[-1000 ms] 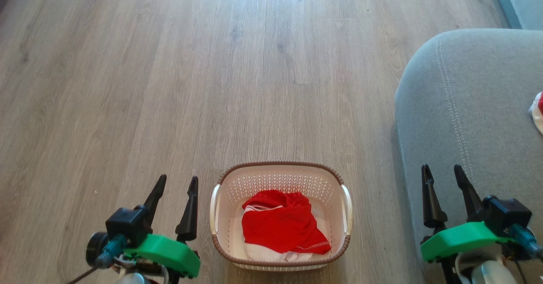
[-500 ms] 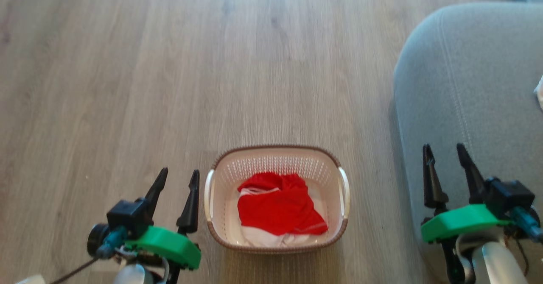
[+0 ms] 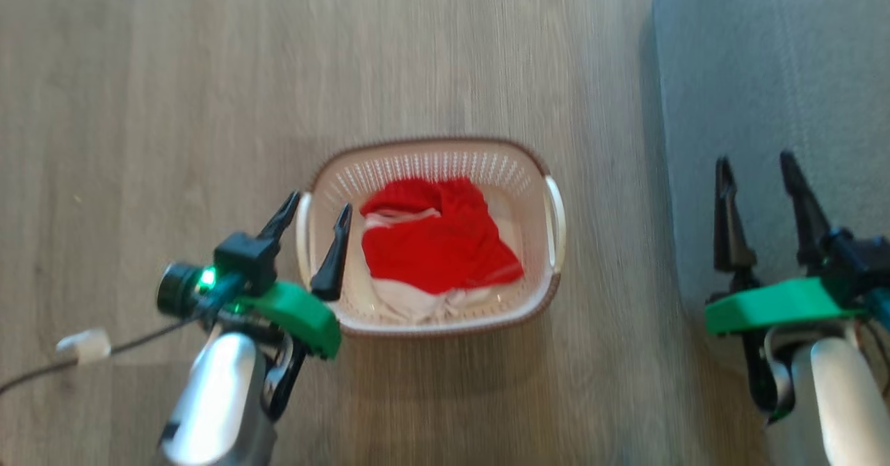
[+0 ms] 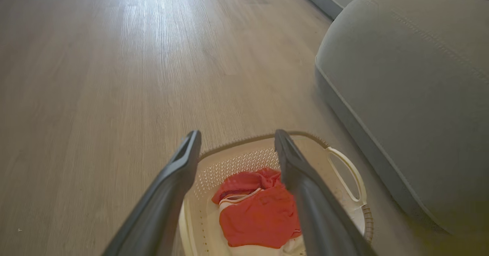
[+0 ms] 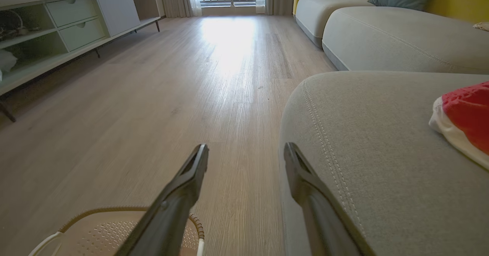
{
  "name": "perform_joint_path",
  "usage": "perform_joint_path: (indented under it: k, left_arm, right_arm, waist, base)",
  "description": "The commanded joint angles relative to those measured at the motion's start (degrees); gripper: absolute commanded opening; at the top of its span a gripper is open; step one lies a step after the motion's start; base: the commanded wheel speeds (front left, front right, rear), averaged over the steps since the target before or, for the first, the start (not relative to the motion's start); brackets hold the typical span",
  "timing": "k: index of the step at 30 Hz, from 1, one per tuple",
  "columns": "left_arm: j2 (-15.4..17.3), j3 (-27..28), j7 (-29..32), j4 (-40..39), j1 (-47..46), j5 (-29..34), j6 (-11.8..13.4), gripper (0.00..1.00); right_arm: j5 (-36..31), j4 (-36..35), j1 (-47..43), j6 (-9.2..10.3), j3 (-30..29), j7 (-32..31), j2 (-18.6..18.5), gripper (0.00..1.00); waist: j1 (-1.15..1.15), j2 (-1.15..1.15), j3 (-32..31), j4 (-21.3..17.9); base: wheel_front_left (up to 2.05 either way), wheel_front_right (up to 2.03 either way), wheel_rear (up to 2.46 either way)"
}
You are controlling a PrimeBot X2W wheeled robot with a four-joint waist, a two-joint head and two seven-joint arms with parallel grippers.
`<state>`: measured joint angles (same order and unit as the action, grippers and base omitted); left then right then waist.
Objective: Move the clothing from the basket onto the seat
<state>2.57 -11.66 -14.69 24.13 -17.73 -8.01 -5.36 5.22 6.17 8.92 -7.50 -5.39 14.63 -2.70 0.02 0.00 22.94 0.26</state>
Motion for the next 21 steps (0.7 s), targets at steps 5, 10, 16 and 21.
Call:
perform_joint_path:
  k: [5, 10, 16, 21]
  left_arm:
    - [1.19, -0.08, -0.31, 4.58, -7.72, 3.37, -1.10, 1.00]
    - [2.71, -1.85, -0.31, 10.64, -14.22, 5.69, -1.61, 1.00]
    - [4.27, -5.29, -0.31, 18.80, -21.82, 7.94, -1.91, 1.00]
    - [4.72, -7.74, -0.31, 23.54, -27.40, 8.95, -2.00, 1.00]
  right_arm:
    - [-0.10, -4.71, 1.99, 0.01, 1.49, 0.37, -0.20, 1.00]
    - [0.78, -7.64, 2.25, 0.01, 2.05, 0.37, -0.19, 1.00]
    - [3.86, -10.87, 2.12, 0.01, 3.36, 0.37, -0.19, 1.00]
    - [7.10, -13.44, 3.15, 0.01, 4.75, 0.37, -0.19, 1.00]
  waist:
    - [-0.02, 0.00, 11.16, -3.86]
    - [-0.02, 0.00, 16.99, -6.61]
    - [-0.02, 0.00, 22.69, -9.84]
    - [-0.02, 0.00, 26.89, -11.18]
  base:
    - [0.00, 0.00, 0.00]
    - [0.00, 0.00, 0.00]
    - [0.00, 0.00, 0.00]
    - [0.00, 0.00, 0.00]
